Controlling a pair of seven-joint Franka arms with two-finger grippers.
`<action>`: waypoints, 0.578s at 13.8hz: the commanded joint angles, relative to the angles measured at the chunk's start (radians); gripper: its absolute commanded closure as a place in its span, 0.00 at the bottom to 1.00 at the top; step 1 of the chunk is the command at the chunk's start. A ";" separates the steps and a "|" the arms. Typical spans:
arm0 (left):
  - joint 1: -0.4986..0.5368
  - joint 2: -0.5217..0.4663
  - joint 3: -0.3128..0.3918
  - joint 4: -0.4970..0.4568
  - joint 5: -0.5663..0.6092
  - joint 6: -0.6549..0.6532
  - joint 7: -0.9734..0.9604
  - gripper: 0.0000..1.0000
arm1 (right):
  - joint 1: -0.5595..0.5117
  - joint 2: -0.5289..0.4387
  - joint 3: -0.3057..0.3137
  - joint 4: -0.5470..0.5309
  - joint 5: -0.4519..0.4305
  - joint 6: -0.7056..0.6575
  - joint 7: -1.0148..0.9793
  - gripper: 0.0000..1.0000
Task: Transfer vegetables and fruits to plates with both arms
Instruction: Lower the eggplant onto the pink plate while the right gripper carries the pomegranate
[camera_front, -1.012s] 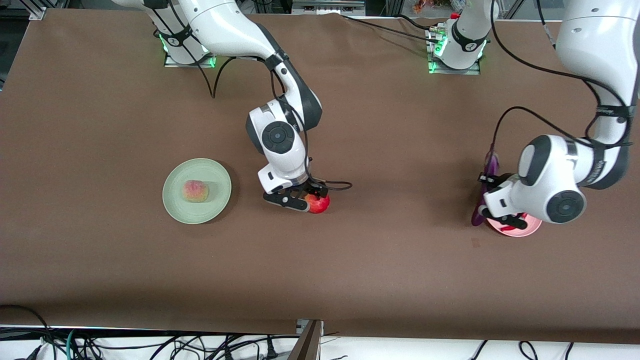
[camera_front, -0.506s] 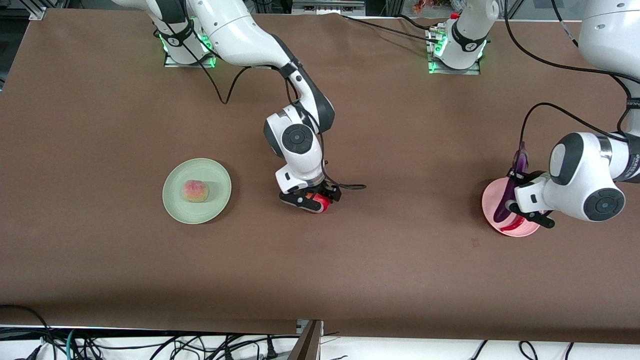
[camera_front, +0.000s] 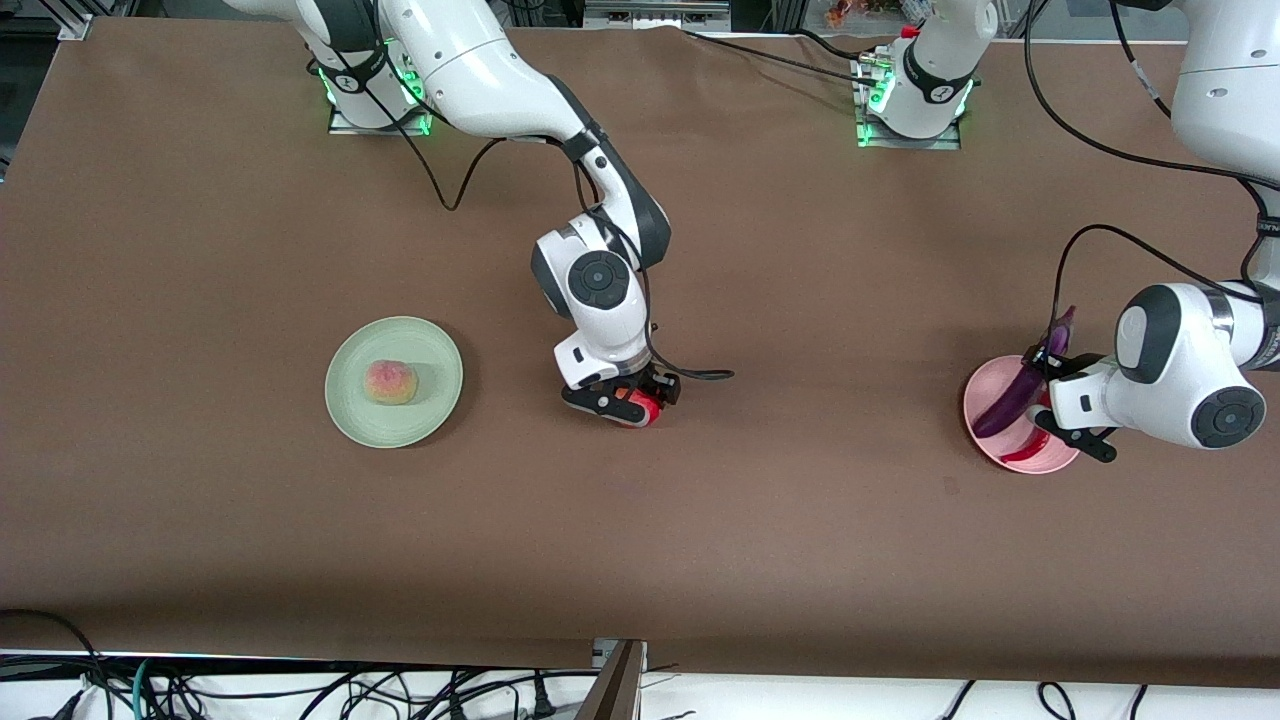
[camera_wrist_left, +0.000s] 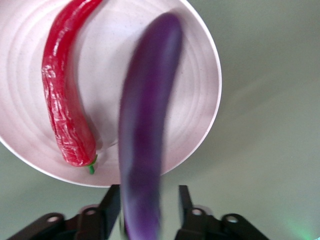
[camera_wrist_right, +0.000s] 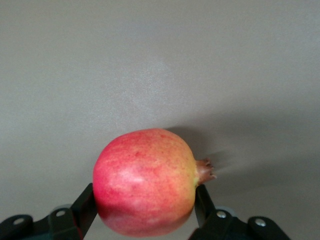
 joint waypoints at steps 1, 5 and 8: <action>0.014 -0.008 -0.009 0.008 0.020 0.004 0.043 0.00 | -0.026 -0.055 -0.012 0.022 -0.001 -0.143 -0.090 0.89; 0.014 -0.044 -0.018 0.010 0.020 -0.004 0.043 0.00 | -0.123 -0.230 -0.041 -0.081 0.004 -0.375 -0.404 0.89; 0.009 -0.142 -0.044 0.010 0.003 -0.051 0.050 0.00 | -0.127 -0.375 -0.142 -0.316 0.004 -0.383 -0.663 0.88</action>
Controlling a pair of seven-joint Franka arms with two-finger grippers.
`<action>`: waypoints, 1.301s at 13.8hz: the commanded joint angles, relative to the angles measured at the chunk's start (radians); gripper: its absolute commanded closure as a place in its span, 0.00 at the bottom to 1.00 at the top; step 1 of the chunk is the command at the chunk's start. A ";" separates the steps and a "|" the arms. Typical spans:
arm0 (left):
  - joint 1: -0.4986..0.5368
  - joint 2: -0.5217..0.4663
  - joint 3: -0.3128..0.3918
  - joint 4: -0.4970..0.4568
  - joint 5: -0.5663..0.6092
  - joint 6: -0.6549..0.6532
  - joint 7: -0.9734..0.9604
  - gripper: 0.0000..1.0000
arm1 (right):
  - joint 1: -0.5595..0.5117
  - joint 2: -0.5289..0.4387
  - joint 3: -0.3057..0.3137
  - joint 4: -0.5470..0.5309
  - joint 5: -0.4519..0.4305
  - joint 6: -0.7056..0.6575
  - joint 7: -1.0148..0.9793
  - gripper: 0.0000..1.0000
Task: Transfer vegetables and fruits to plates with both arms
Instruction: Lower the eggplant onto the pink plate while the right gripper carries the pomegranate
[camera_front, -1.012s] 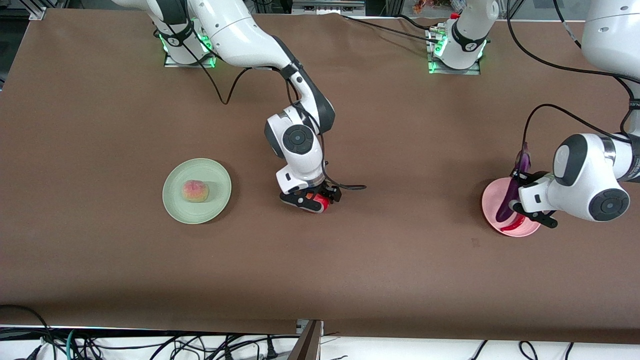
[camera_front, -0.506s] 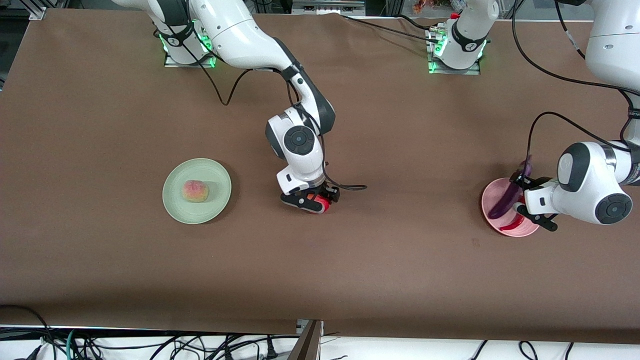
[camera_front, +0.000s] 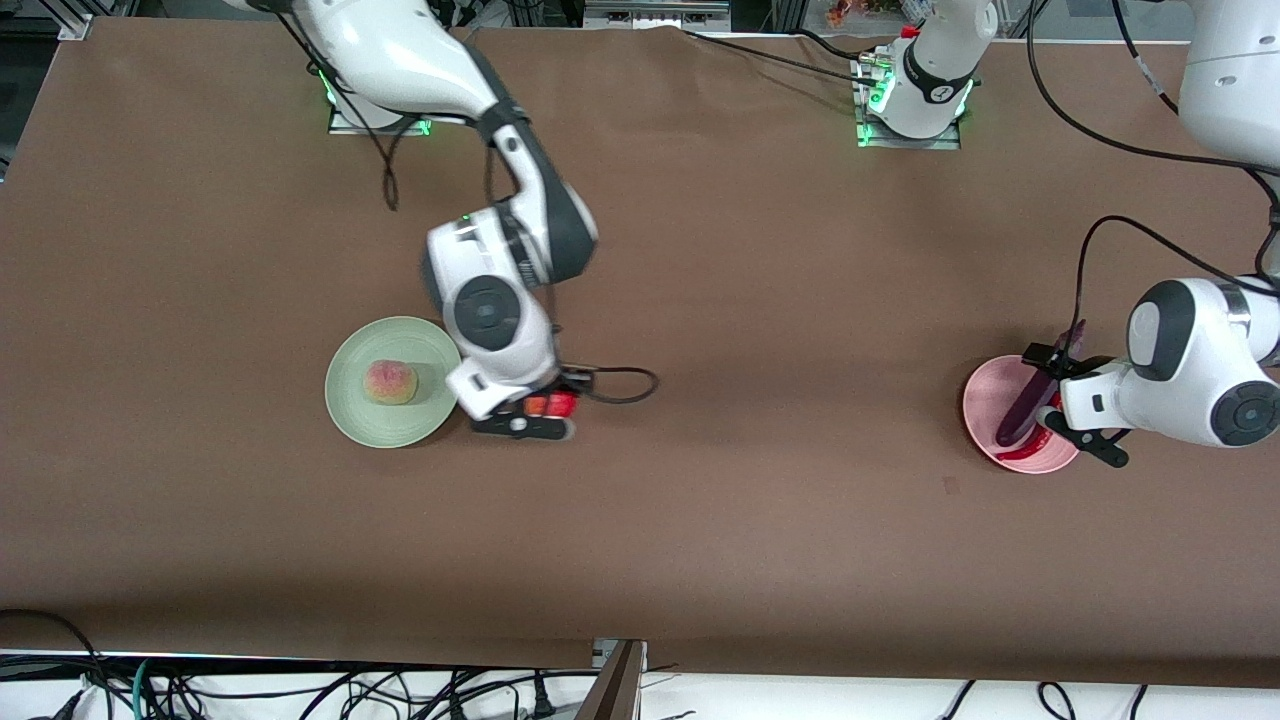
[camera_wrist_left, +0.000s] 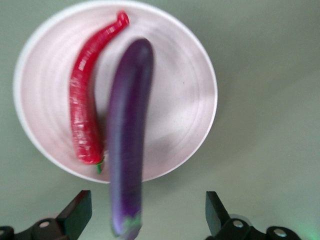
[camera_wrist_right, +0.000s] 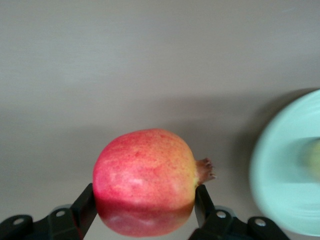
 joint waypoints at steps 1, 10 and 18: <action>0.005 -0.113 -0.054 -0.014 0.000 -0.065 0.023 0.00 | 0.013 -0.167 -0.068 -0.294 0.005 0.058 -0.221 0.88; -0.004 -0.339 -0.292 0.126 -0.035 -0.357 -0.163 0.00 | 0.008 -0.198 -0.082 -0.663 0.048 0.489 -0.373 0.25; -0.200 -0.413 -0.089 0.110 -0.057 -0.316 -0.198 0.00 | 0.009 -0.330 -0.150 -0.542 0.046 0.235 -0.366 0.00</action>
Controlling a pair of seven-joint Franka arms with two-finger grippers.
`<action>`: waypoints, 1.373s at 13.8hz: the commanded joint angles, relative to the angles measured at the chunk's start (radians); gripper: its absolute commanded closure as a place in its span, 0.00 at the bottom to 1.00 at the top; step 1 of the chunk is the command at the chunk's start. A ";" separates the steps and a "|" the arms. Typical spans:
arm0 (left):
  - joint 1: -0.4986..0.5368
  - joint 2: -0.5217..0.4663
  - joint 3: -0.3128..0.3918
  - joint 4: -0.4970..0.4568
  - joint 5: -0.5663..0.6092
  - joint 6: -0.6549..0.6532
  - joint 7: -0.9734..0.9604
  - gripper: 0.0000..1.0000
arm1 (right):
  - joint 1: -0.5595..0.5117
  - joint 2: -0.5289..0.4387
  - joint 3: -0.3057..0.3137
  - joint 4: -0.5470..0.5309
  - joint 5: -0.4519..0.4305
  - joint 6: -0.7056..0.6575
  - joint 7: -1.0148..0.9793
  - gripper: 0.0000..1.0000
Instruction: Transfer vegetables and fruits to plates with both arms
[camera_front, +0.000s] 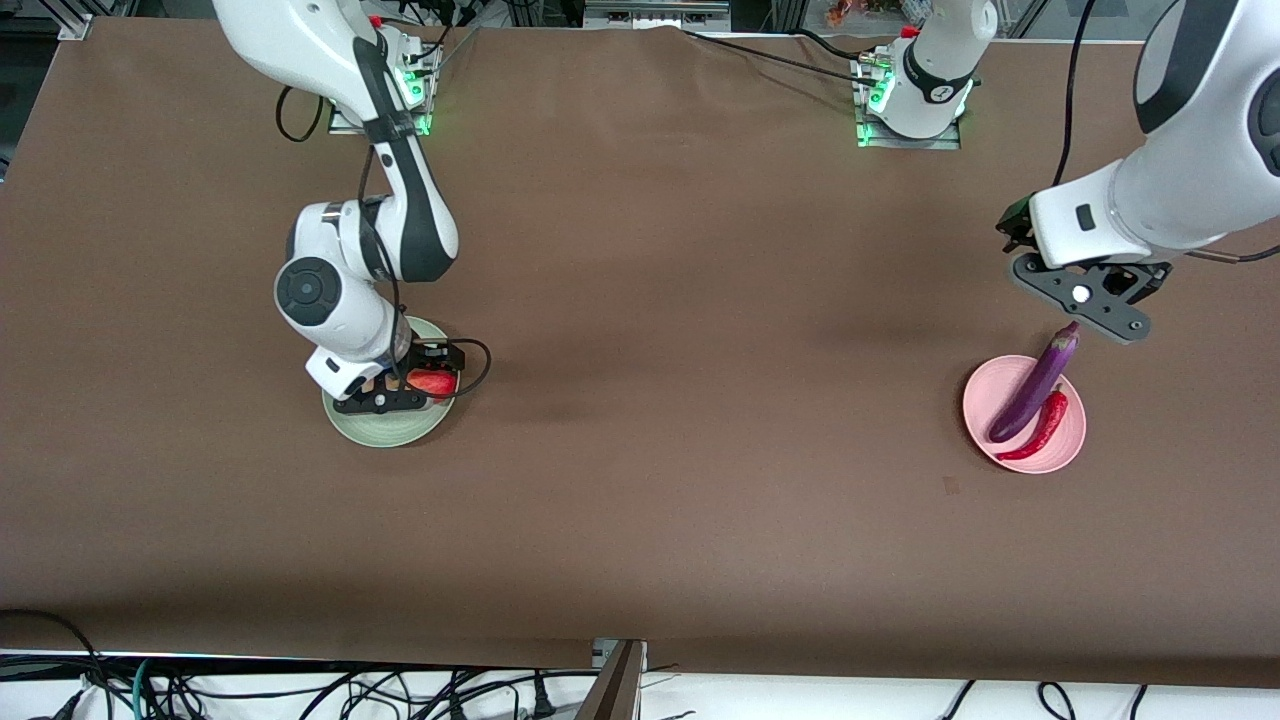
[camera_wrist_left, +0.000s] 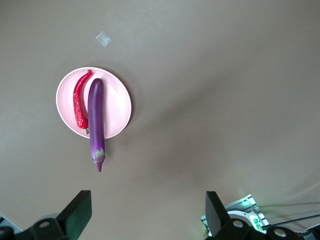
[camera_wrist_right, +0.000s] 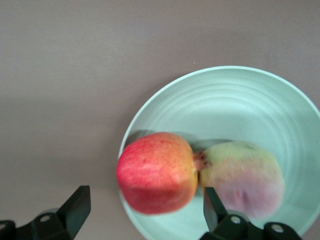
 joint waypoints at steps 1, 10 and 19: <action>-0.085 -0.031 0.140 -0.015 -0.028 0.117 -0.009 0.00 | 0.004 -0.089 -0.061 0.063 0.017 -0.138 -0.034 0.00; -0.188 -0.209 0.345 -0.236 -0.154 0.270 -0.299 0.00 | 0.015 -0.400 -0.122 0.266 -0.240 -0.706 0.023 0.00; -0.189 -0.201 0.337 -0.194 -0.176 0.225 -0.315 0.00 | -0.406 -0.442 0.307 0.245 -0.284 -0.705 0.024 0.00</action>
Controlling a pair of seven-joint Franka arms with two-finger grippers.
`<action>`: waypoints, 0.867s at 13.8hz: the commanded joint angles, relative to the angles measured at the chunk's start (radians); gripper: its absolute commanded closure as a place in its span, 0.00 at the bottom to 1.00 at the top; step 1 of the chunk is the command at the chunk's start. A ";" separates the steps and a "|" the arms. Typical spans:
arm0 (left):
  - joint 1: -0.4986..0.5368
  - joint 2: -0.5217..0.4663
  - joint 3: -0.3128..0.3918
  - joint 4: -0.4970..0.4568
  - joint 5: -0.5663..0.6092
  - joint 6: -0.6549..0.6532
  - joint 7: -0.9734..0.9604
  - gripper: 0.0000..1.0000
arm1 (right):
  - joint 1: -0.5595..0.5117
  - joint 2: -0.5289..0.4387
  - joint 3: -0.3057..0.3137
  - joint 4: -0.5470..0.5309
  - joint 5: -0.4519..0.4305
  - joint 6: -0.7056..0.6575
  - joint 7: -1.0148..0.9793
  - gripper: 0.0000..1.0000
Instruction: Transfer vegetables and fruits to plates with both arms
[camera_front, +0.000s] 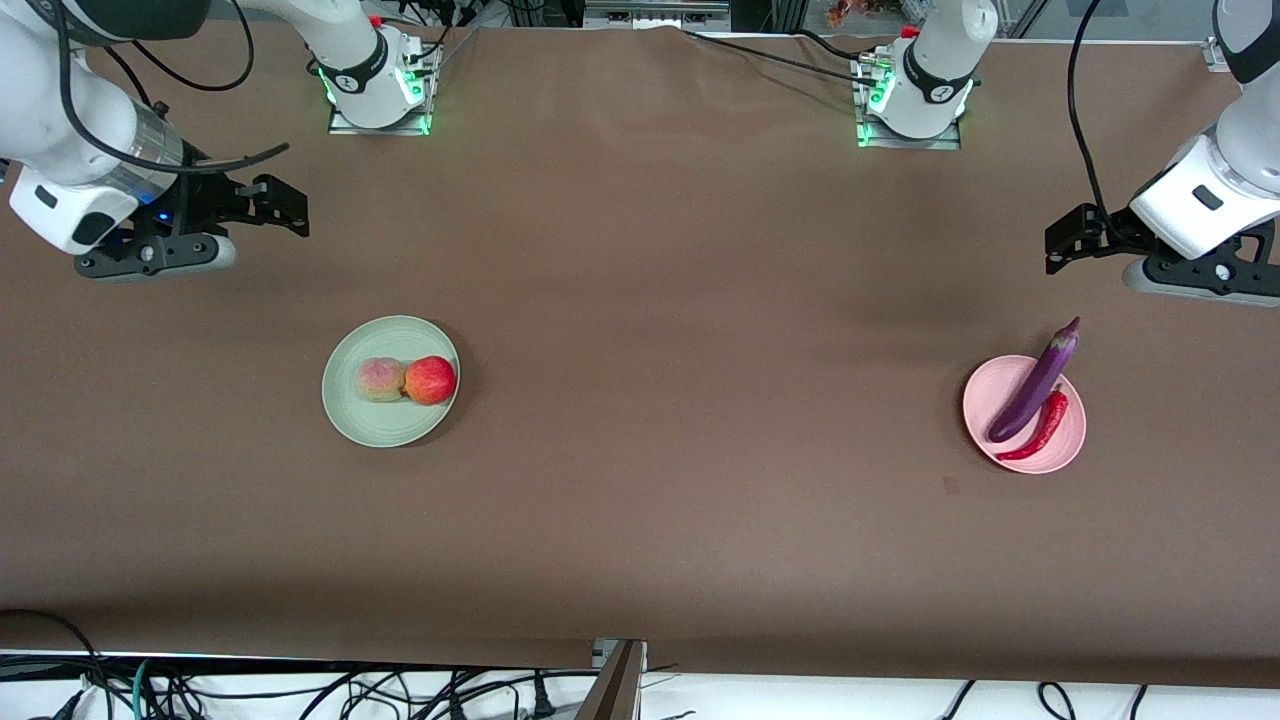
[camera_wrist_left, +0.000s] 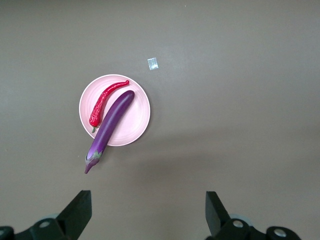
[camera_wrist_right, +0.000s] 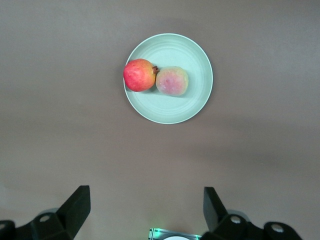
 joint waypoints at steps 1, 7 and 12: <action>-0.008 -0.010 0.006 0.013 -0.021 -0.032 -0.007 0.00 | -0.299 -0.015 0.291 -0.007 -0.017 0.005 0.009 0.00; -0.008 -0.010 0.006 0.015 -0.020 -0.040 -0.005 0.00 | -0.470 -0.018 0.467 0.005 -0.056 0.011 0.001 0.00; -0.008 -0.007 0.006 0.016 -0.021 -0.038 -0.007 0.00 | -0.469 -0.008 0.467 0.024 -0.053 0.013 0.009 0.00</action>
